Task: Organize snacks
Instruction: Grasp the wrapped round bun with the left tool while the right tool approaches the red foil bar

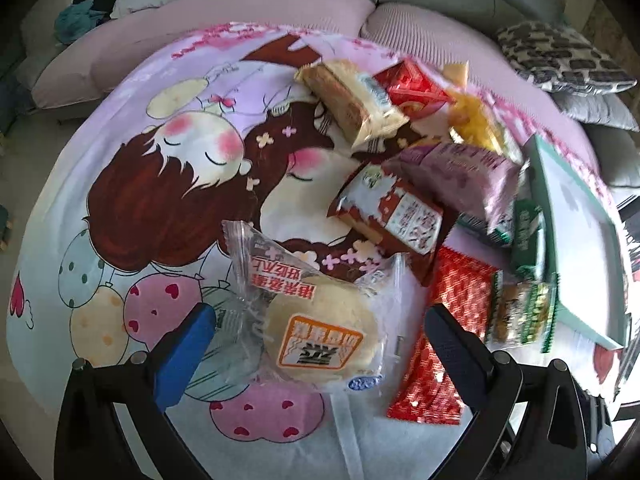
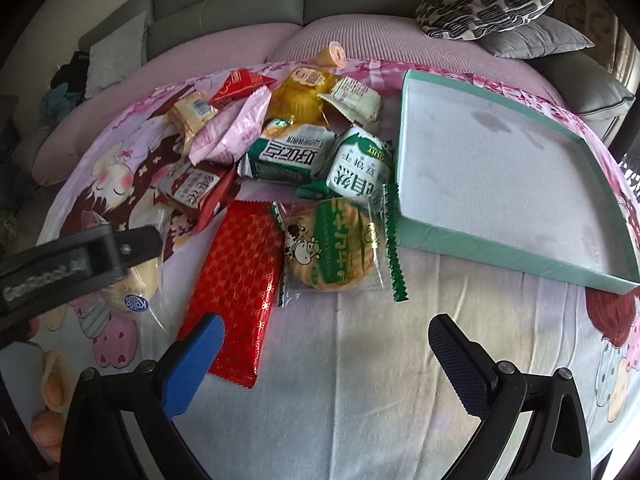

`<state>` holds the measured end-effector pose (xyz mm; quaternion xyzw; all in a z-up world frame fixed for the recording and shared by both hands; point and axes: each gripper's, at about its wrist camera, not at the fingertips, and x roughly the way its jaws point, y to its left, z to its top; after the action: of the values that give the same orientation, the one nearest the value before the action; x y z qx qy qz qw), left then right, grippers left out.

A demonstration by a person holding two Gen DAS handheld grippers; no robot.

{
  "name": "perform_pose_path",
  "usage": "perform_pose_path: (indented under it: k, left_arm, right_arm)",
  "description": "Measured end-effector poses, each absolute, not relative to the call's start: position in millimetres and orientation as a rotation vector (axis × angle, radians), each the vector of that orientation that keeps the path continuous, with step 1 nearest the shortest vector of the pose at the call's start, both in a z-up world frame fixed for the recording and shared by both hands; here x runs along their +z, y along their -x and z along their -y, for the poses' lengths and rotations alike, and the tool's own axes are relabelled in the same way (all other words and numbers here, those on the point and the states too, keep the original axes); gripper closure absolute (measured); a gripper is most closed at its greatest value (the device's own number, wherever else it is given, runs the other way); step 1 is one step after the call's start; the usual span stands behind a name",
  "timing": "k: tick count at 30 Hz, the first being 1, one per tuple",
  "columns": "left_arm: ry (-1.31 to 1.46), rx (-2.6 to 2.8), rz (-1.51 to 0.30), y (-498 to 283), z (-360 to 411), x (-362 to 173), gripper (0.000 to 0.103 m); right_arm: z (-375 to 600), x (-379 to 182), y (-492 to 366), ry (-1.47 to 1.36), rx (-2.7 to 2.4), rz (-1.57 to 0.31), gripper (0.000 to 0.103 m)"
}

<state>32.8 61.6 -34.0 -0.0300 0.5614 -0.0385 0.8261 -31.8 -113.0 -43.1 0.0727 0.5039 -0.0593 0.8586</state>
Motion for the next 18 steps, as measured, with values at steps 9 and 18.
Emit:
perform_pose_path:
  k: [9, 18]
  left_arm:
    - [0.055, -0.118, -1.174, -33.5, -55.3, -31.6, 0.030]
    - [0.093, -0.119, -1.152, -28.5, -66.1, -24.1, 0.033]
  right_arm:
    - [112.9, -46.2, 30.4, -0.157, -0.134, -1.066, 0.000]
    - [103.7, -44.4, 24.0, -0.145, -0.123, -1.059, 0.000]
